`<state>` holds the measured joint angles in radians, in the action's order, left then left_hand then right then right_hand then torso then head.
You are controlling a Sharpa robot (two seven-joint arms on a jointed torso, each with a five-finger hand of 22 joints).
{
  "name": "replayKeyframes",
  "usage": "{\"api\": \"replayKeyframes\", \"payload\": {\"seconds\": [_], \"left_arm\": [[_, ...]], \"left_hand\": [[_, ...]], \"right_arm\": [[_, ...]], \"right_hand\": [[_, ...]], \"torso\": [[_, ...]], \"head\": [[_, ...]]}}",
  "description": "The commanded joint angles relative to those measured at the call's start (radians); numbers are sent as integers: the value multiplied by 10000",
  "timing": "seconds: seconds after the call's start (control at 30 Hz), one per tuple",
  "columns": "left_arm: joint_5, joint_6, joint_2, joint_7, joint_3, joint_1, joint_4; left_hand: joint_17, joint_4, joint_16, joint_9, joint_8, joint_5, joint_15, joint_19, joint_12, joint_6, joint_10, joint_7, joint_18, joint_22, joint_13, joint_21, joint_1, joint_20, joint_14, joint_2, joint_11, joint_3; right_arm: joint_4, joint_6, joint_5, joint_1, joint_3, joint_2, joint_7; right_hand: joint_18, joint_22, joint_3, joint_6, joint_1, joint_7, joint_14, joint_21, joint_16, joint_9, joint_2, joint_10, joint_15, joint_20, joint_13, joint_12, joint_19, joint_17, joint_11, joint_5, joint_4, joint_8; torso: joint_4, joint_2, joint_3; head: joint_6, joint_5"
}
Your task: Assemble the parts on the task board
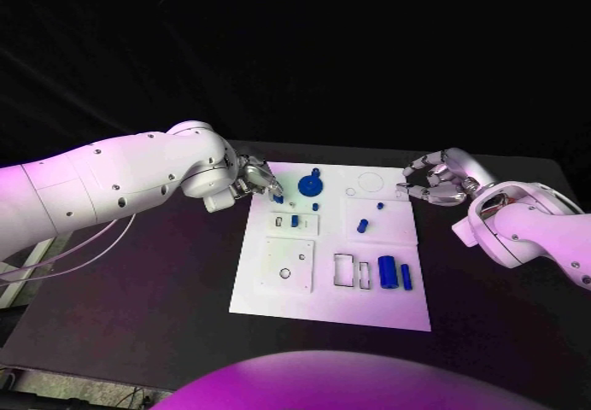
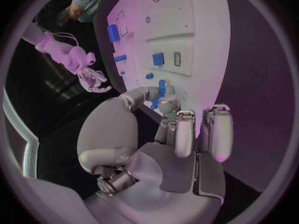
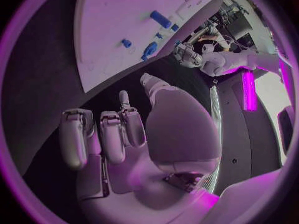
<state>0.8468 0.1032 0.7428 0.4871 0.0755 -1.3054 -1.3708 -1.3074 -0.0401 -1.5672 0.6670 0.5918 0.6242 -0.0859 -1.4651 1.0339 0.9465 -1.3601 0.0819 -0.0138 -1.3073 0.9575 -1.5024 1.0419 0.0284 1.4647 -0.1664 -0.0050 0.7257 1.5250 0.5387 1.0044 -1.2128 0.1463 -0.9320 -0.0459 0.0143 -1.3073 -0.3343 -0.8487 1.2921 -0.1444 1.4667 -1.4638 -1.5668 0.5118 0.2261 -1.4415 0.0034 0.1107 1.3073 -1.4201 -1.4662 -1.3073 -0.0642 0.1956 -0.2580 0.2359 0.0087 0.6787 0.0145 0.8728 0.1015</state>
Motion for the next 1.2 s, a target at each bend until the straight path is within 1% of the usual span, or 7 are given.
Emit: {"api": "replayKeyframes", "payload": {"seconds": [0.03,0.2,0.4,0.6,0.83,1.0,1.2], "left_arm": [[408,-396,62,-48,45,35,-184],[1051,-222,134,57,161,99,-368],[1458,-178,149,109,239,216,-527],[1608,-184,74,113,263,298,-630],[1786,-18,-5,133,282,322,-699],[2000,159,-52,154,295,327,-722],[2335,228,-121,175,311,332,-717]], "left_hand": [[-2634,-974,-36,1057,-37,306,-76,-718,93,631,-468,-524,-17,-2432,65,-67,-53,-87,1061,-62,-385,934],[-2634,-962,-36,1165,-10,522,-88,-738,170,702,-536,-541,-8,-2444,139,-107,-133,-98,1061,-93,-389,927],[-2634,-941,-36,1234,16,618,-96,-750,205,738,-570,-549,-2,-2451,175,-131,-193,-105,1061,-95,-391,925],[-2634,-906,-36,1307,54,662,-109,-763,244,773,-615,-555,4,-2459,210,-157,-274,-110,1061,-99,-383,909],[-2634,-892,-36,1337,69,658,-119,-766,247,784,-632,-555,6,-2461,210,-163,-308,-114,1061,-99,-377,900],[-2634,-889,-36,1346,72,653,-122,-758,224,786,-629,-556,2,-2456,183,-149,-315,-115,1061,-97,-377,900],[-2634,-888,-36,1352,74,651,-123,-761,213,787,-629,-558,3,-2458,171,-154,-316,-116,1061,-91,-378,903]], "right_arm": [[-4,11,22,4,0,-3,95],[-23,16,19,4,0,3,111],[-47,30,13,5,0,9,138],[-62,48,4,7,0,18,162],[-58,44,0,7,0,15,161],[-53,32,-1,7,0,12,159],[-49,23,-3,8,0,16,161]], "right_hand": [[131,-2135,-19,51,-66,14,1041,62,-40,16,2,78,-86,-88,1131,56,-450,-2635,14,50,-50,42],[134,-2130,-14,55,-88,16,1041,75,-40,19,5,85,-88,-89,1120,67,-444,-2635,15,46,-58,50],[134,-2130,-14,55,-88,16,1041,75,-40,19,5,85,-88,-89,1120,67,-444,-2635,15,46,-58,50],[138,-2123,-14,60,-99,18,1041,91,-40,21,8,94,-89,-90,1109,78,-436,-2635,17,49,-60,56],[138,-2123,-14,60,-99,18,1041,91,-40,21,8,94,-89,-90,1109,78,-436,-2635,17,49,-60,56],[138,-2123,-14,60,-99,18,1041,91,-40,21,8,94,-89,-90,1109,78,-436,-2635,17,49,-60,56],[138,-2123,-14,60,-99,18,1041,91,-40,21,8,94,-89,-90,1109,78,-436,-2635,17,49,-60,56]], "torso": [[54,-37,6],[77,-64,-1],[55,-35,-4],[37,-24,5],[34,-28,16],[51,-25,7],[37,-21,2]], "head": [[-2,-11],[-2,-18],[-2,-10],[-2,-2],[-2,-20],[-2,-26],[-2,-23]]}}
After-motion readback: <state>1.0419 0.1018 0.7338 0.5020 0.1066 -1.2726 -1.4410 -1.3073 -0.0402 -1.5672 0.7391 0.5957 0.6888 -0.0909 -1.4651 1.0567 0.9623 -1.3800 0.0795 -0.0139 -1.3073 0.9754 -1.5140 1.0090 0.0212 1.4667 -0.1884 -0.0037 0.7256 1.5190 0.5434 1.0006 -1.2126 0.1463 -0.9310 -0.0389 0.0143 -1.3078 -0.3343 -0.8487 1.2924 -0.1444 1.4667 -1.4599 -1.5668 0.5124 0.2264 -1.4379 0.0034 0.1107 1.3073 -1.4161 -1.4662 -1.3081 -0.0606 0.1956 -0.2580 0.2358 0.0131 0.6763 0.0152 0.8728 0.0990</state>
